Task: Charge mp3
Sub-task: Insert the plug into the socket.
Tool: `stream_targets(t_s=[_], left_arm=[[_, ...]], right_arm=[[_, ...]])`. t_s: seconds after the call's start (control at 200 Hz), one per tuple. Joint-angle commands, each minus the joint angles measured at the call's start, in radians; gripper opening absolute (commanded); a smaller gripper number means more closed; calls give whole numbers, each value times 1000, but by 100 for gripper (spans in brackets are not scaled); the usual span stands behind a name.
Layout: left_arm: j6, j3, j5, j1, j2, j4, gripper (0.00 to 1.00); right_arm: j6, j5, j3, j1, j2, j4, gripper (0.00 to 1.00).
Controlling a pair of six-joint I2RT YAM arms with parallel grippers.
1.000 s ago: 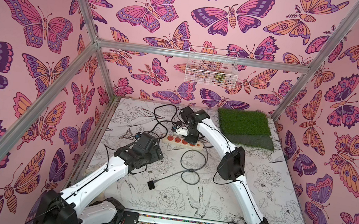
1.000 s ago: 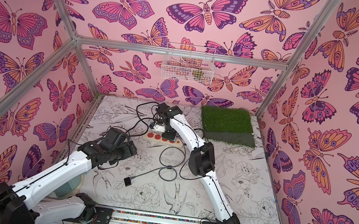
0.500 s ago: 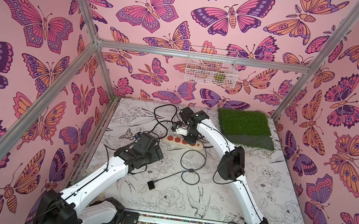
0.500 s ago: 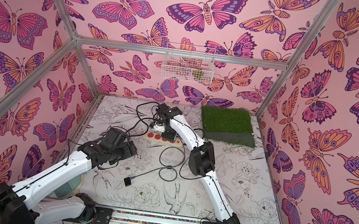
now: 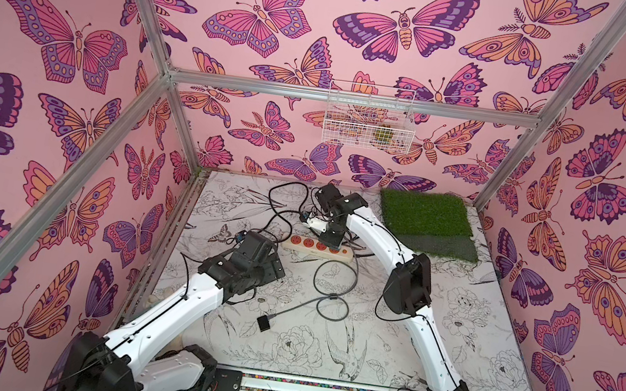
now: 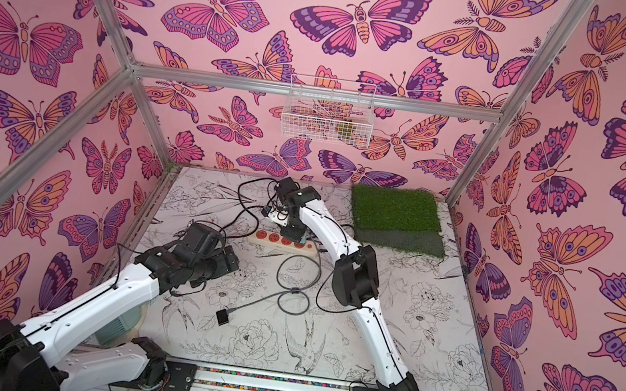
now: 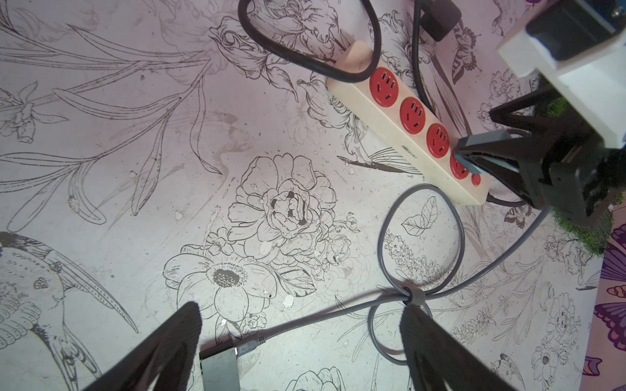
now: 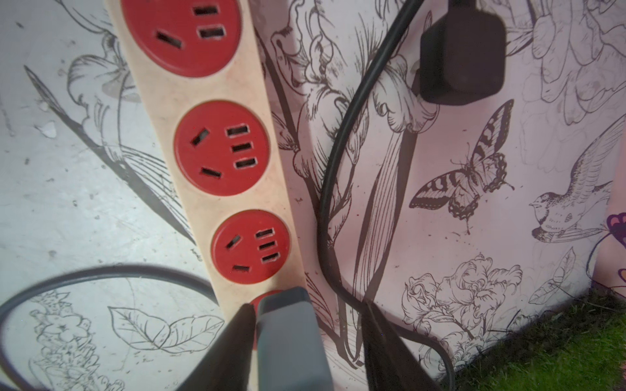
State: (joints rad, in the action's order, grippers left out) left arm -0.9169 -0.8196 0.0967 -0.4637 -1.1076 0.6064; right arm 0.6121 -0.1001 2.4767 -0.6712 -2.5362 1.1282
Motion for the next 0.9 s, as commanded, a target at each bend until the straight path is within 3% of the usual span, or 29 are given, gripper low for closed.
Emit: stream_targets(t_s=[0.0,0.305,0.596,0.701,0.831,0.851,0.871,0.891], left_arm=[[19,3,-11,7,-3,9,94],[24,2,-14,7,3,8,95],[32,5,-8,7,12,9,98],[34,5,-4,7,15,10,100],[36,8,12,7,21,10,100],[36,8,14,7,23,10,100],[38,8,18,7,24,10,100],[40,7,25,8,26,10,100]], right_arm=[[-29,51,-52,-1,53,-68,53],[-47,21,-69,-2,85,-105,60],[-41,-91,-116,-1,179,-237,63],[-70,-98,-191,-1,255,-336,64],[-146,-104,-398,-1,415,-535,65],[-165,-104,-439,-2,447,-575,69],[-184,-95,-487,-1,481,-610,96],[-198,-81,-536,-2,514,-645,99]])
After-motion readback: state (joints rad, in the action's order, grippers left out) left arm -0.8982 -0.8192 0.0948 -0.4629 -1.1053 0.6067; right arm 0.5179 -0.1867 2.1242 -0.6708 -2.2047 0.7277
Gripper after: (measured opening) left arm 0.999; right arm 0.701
